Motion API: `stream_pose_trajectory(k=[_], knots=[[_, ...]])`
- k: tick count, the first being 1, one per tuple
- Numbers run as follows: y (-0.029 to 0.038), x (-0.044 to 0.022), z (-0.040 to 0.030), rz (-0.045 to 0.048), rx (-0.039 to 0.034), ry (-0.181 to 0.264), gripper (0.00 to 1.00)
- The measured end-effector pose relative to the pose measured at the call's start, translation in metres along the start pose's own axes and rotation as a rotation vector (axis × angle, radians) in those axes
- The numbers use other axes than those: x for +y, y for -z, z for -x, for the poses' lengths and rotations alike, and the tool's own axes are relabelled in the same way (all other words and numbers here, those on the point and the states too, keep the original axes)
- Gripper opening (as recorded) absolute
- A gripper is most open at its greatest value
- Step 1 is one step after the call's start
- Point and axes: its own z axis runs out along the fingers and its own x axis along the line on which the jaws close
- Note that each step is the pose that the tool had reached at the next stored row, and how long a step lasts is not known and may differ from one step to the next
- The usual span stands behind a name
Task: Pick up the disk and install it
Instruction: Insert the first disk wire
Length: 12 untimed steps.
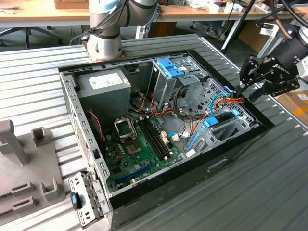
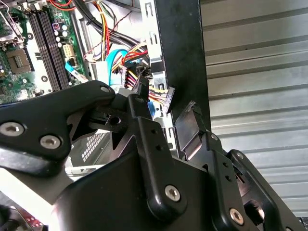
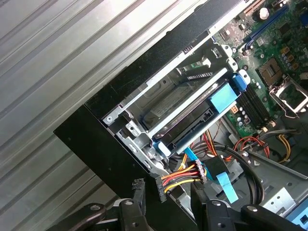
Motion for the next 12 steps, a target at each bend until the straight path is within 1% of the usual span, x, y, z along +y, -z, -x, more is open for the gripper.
stream_pose_trajectory(k=[4,9,12], knots=[[-0.0003,0.0,-0.0001,0.0019,-0.0016,0.012,0.5],[-0.0027,-0.0002,-0.0011,0.0046,-0.0035,0.028,0.5],[-0.0028,-0.0002,-0.0011,0.0047,-0.0037,0.029,0.5]])
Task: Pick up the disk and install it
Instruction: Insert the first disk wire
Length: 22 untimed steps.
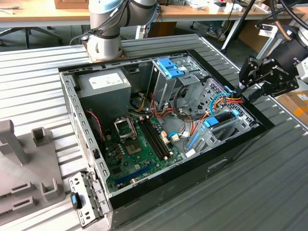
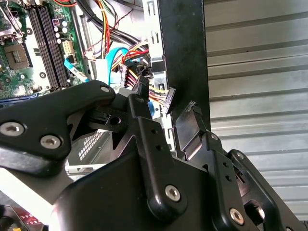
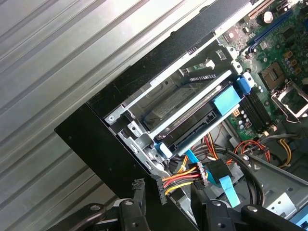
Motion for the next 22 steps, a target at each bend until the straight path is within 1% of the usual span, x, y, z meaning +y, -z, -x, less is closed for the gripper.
stream_pose_trajectory(k=[12,15,16,18,22], knots=[[-0.0001,0.0,0.0,0.0,-0.0001,0.0,0.5],[-0.001,0.0005,-0.0005,-0.0076,-0.0096,0.018,0.5],[-0.0009,0.0012,-0.0012,-0.0083,-0.0107,0.022,0.5],[-0.002,0.0024,-0.0032,-0.008,-0.0129,0.035,0.5],[-0.0038,0.0021,-0.0078,-0.0057,-0.0163,0.056,0.5]])
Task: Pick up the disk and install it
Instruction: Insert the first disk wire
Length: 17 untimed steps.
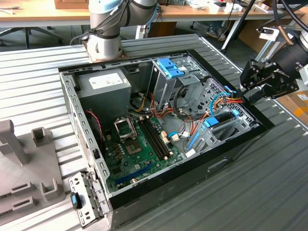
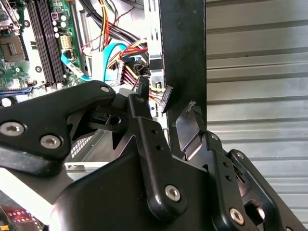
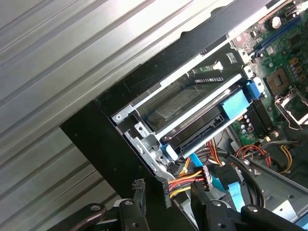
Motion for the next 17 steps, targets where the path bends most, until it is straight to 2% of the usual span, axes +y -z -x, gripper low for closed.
stream_pose_trajectory(k=[4,7,9,11,15,16,17], knots=[[-0.0003,0.0008,-0.0008,-0.0093,-0.0101,0.021,0.5],[0.0013,0.0079,-0.0058,-0.0132,-0.0127,0.023,0.5],[0.0016,0.0095,-0.0069,-0.0137,-0.0129,0.023,0.5],[0.0014,0.0096,-0.0071,-0.0233,-0.0228,0.036,0.5],[-0.0002,0.0102,-0.008,-0.0234,-0.0298,0.062,0.5],[-0.001,0.0102,-0.0084,-0.0226,-0.0345,0.081,0.5],[-0.0011,0.01,-0.0087,-0.0215,-0.0361,0.089,0.5]])
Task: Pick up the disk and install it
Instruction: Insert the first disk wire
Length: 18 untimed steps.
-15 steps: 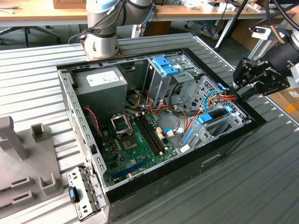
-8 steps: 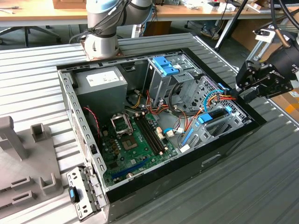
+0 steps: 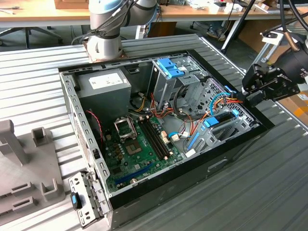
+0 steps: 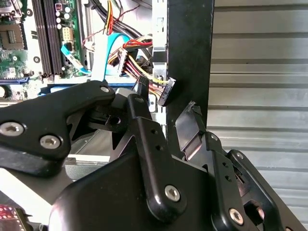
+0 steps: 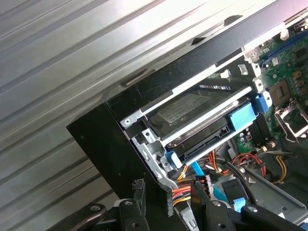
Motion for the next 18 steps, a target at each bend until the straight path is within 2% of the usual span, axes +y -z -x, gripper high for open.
stream_pose_trajectory(k=[3,6,15,18], knots=[[0.0001,-0.0022,-0.0039,0.0024,-0.0079,0.031,0.5],[-0.0005,-0.0023,-0.0043,0.0023,-0.0131,0.049,0.5],[-0.0005,-0.0022,-0.0044,0.0032,-0.0137,0.053,0.5],[-0.003,-0.0018,-0.0049,0.0032,-0.0137,0.053,0.5]])
